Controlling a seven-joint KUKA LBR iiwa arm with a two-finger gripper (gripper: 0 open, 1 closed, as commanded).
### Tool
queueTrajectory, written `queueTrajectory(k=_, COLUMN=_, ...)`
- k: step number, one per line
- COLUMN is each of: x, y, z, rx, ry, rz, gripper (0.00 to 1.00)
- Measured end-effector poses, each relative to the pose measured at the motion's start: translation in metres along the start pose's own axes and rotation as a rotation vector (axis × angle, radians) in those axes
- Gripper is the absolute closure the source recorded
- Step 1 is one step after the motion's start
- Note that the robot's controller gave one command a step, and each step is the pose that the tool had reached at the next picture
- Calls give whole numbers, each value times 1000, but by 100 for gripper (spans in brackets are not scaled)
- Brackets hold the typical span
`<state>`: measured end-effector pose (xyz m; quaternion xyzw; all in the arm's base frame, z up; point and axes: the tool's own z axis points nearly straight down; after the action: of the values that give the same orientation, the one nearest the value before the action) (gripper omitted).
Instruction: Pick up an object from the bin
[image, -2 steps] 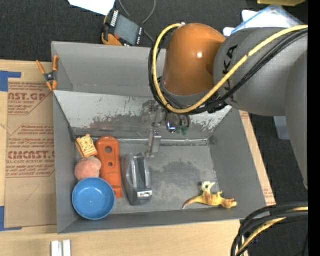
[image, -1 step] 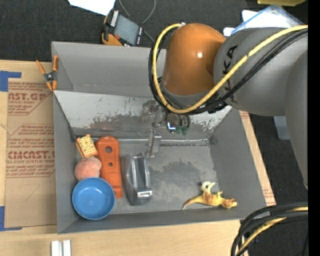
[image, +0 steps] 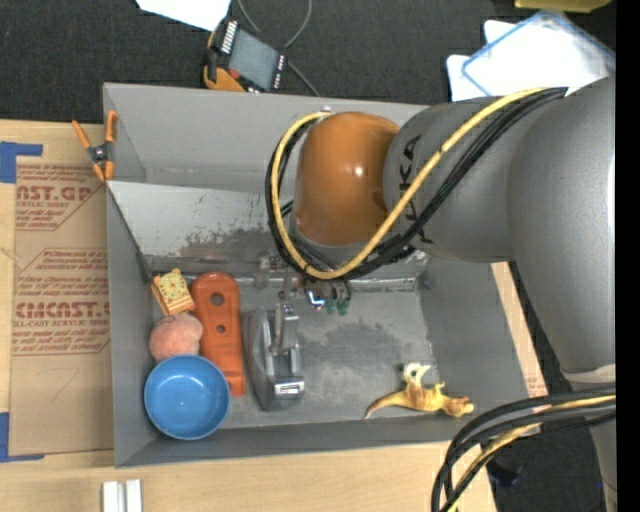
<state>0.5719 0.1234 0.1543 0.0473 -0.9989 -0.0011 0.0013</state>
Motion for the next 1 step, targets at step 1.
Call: queueTrajectory(k=1, x=-4, y=42, z=15, rx=-1, ry=-14, rz=-51, gripper=0)
